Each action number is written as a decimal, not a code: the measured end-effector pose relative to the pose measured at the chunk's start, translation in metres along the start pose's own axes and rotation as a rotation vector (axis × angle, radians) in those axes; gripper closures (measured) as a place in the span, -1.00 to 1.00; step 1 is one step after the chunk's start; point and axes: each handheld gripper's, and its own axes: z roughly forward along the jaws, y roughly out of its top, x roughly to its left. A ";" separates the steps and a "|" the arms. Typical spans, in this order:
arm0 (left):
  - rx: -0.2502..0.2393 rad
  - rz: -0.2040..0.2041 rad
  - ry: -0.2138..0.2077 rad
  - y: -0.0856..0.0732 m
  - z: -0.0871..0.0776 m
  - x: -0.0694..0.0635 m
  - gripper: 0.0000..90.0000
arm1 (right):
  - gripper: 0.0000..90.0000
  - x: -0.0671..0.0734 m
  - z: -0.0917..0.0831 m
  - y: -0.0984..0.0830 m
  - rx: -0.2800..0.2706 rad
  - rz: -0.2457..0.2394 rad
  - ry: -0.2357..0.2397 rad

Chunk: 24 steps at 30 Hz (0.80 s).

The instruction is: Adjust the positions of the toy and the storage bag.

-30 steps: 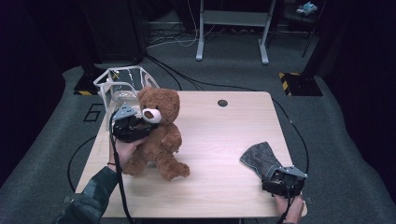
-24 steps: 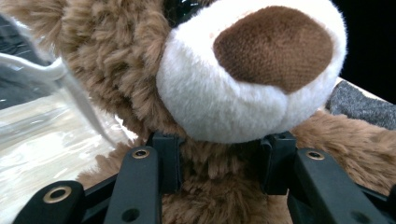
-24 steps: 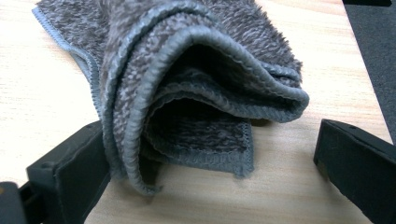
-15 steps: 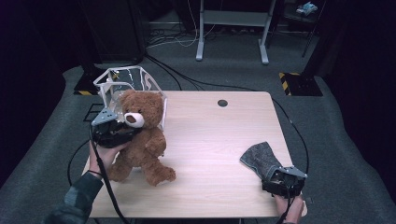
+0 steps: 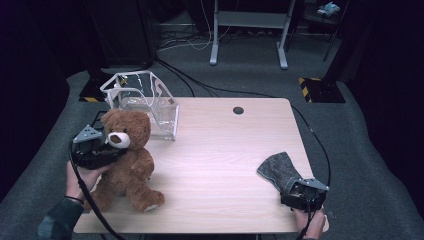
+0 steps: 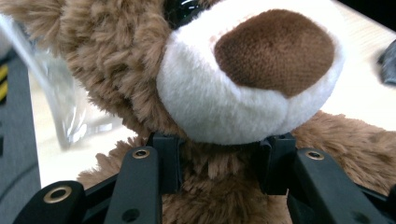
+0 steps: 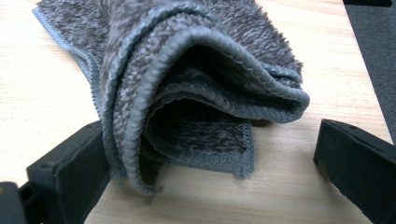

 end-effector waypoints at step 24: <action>0.334 -0.115 -0.039 -0.026 0.091 0.045 0.30 | -1.00 0.000 0.000 0.000 0.002 0.000 -0.001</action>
